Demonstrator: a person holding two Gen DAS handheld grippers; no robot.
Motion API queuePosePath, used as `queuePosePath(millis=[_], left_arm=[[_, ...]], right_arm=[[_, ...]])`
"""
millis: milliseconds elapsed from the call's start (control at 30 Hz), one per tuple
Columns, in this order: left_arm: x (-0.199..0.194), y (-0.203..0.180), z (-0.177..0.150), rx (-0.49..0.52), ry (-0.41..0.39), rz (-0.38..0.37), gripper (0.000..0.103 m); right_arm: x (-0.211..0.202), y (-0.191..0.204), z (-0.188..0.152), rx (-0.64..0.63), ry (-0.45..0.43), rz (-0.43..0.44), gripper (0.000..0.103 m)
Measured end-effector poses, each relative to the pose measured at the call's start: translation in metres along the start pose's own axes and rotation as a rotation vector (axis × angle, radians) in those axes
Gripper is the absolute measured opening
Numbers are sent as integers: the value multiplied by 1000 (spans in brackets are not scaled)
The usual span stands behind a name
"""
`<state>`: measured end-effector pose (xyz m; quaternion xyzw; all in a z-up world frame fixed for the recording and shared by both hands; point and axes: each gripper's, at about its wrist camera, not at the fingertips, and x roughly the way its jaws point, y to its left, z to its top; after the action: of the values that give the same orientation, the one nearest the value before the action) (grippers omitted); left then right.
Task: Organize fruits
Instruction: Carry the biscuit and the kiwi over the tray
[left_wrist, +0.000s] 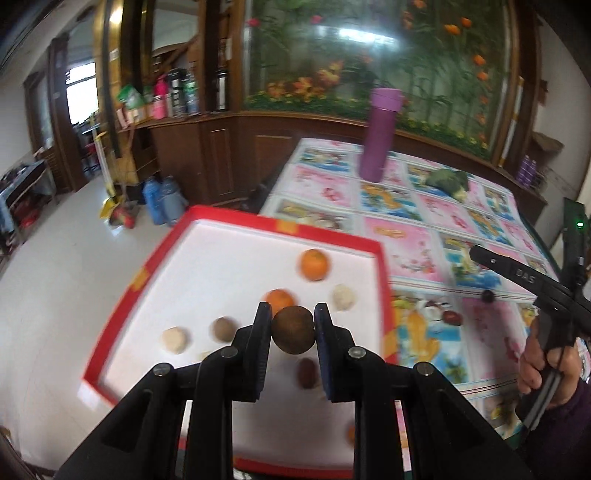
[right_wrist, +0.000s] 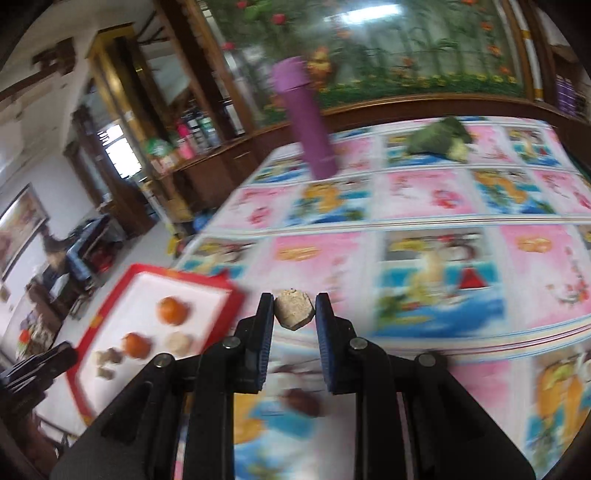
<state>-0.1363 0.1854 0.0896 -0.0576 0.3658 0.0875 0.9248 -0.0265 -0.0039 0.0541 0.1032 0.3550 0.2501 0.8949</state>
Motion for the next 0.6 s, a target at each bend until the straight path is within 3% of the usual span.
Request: queuePosePath(millis=[233,467,600], left_arm=[[-2,51,-18,-81,3,68,22],[13,67,-31,-94,36,53,22],[12,79,-30,-103,28,66,22]], right_arm=[[15,88,-33,-157,101,158,25],[18,139,-66,-263,195,251,25],[22,159,-84,-315,230,257,25]])
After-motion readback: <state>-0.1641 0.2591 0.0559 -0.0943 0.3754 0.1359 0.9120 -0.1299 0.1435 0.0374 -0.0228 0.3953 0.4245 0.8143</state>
